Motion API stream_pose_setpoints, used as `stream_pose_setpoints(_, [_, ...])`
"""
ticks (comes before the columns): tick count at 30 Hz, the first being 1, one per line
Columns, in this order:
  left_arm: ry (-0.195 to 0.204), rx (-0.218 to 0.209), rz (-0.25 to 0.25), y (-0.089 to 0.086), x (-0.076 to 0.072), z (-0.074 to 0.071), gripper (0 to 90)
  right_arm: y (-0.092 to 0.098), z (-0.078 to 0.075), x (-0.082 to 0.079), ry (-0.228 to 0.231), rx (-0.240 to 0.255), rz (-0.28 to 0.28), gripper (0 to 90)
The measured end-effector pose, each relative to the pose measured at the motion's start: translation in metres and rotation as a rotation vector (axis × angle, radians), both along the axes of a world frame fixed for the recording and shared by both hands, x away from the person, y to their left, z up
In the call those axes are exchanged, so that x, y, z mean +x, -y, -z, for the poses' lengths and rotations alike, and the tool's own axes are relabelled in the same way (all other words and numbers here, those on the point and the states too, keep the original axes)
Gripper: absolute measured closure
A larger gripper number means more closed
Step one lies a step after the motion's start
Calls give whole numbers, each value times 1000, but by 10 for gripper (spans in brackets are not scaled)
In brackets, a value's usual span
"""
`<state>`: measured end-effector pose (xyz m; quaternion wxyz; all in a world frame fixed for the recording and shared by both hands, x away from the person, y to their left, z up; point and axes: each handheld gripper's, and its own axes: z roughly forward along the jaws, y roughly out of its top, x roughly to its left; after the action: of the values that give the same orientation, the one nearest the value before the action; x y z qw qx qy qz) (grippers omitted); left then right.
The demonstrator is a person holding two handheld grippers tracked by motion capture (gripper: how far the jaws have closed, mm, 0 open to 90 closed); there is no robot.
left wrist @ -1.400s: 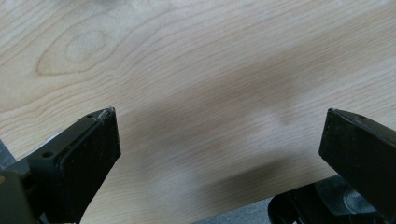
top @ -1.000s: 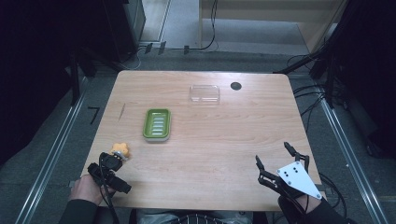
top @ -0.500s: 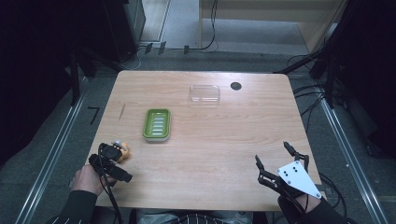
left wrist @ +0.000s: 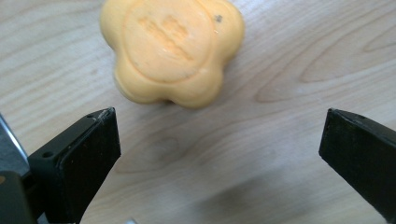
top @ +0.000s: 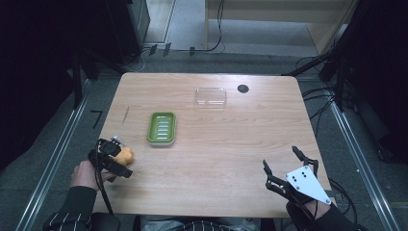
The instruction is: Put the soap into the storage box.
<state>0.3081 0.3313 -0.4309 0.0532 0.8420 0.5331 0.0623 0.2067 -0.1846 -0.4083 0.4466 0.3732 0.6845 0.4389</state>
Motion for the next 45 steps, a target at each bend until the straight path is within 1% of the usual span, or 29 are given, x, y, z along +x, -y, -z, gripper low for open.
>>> stream_pose_setpoints(3, [0, 5, 10, -1, 4, 1, 0, 0, 0, 0, 0, 0, 1, 134])
stream_pose_setpoints(4, [-5, 19, 17, -1, 6, 2, 0, 0, 0, 0, 0, 0, 1, 135])
stream_pose_setpoints(6, [-2, 21, 22, -2, 8, 3, 0, 0, 0, 0, -1, 1, 1, 134])
stream_pose_setpoints(9, [-5, 44, 26, -2, 13, 4, 0, 0, 0, 0, 0, 0, 0, 134])
stream_pose_setpoints(10, [-3, 49, 30, -3, 14, 4, 9, 0, 0, 0, 0, 0, 0, 134])
stream_pose_setpoints(11, [7, 56, 29, -2, 15, 5, 22, 0, 0, 0, 0, 0, 0, 134])
stream_pose_setpoints(12, [12, 57, 39, -2, 16, 5, 37, 0, 0, 0, 0, 0, 2, 134])
stream_pose_setpoints(13, [10, 57, 35, -2, 17, 5, 68, 0, 0, 0, 0, 1, 0, 134])
stream_pose_setpoints(16, [25, 62, 25, -2, 21, 5, 178, 0, 0, 0, 1, -1, 1, 134])
stream_pose_setpoints(18, [33, 48, 25, -2, 22, 5, 244, 0, 0, 0, 0, 0, 1, 134])
stream_pose_setpoints(19, [26, 41, 32, -2, 23, 5, 275, 0, 0, 0, 0, 1, 2, 134])
stream_pose_setpoints(21, [28, 55, 28, -2, 23, 6, 329, 0, 0, 0, 1, 0, 1, 135])
stream_pose_setpoints(23, [21, 63, 28, -2, 24, 7, 348, 0, 0, 0, 1, -1, 1, 134])
stream_pose_setpoints(25, [22, 78, 8, 0, 23, 9, 359, 0, 0, 0, 1, 0, 2, 134])
stream_pose_setpoints(26, [22, 78, 8, 0, 23, 9, 376, 0, 0, 0, 1, 0, 2, 134])
stream_pose_setpoints(27, [25, 76, -7, 0, 24, 9, 376, 0, 0, 0, 1, -1, 2, 134])
stream_pose_setpoints(31, [25, 87, -30, 3, 23, 10, 377, -1, 0, 0, 1, 0, 2, 134])
stream_pose_setpoints(32, [22, 87, -24, 3, 24, 10, 373, -1, 0, 0, 1, 0, 2, 134])
stream_pose_setpoints(33, [12, 80, -20, 3, 24, 11, 342, -1, 0, 0, 2, -1, 2, 134])
stream_pose_setpoints(34, [11, 85, -20, 3, 25, 11, 315, 0, 0, 0, 2, -1, 2, 134])
stream_pose_setpoints(36, [5, 87, -8, 3, 26, 11, 294, 0, 0, 0, 0, -1, 1, 134])
stream_pose_setpoints(38, [4, 93, -7, 3, 28, 11, 286, 0, 0, 0, 0, -1, 1, 134])
stream_pose_setpoints(40, [-6, 91, -1, 2, 31, 12, 292, -1, 0, 0, 0, -1, 1, 134])
stream_pose_setpoints(45, [-26, 102, 22, 2, 34, 14, 339, 0, 0, 0, 0, -1, 1, 134])
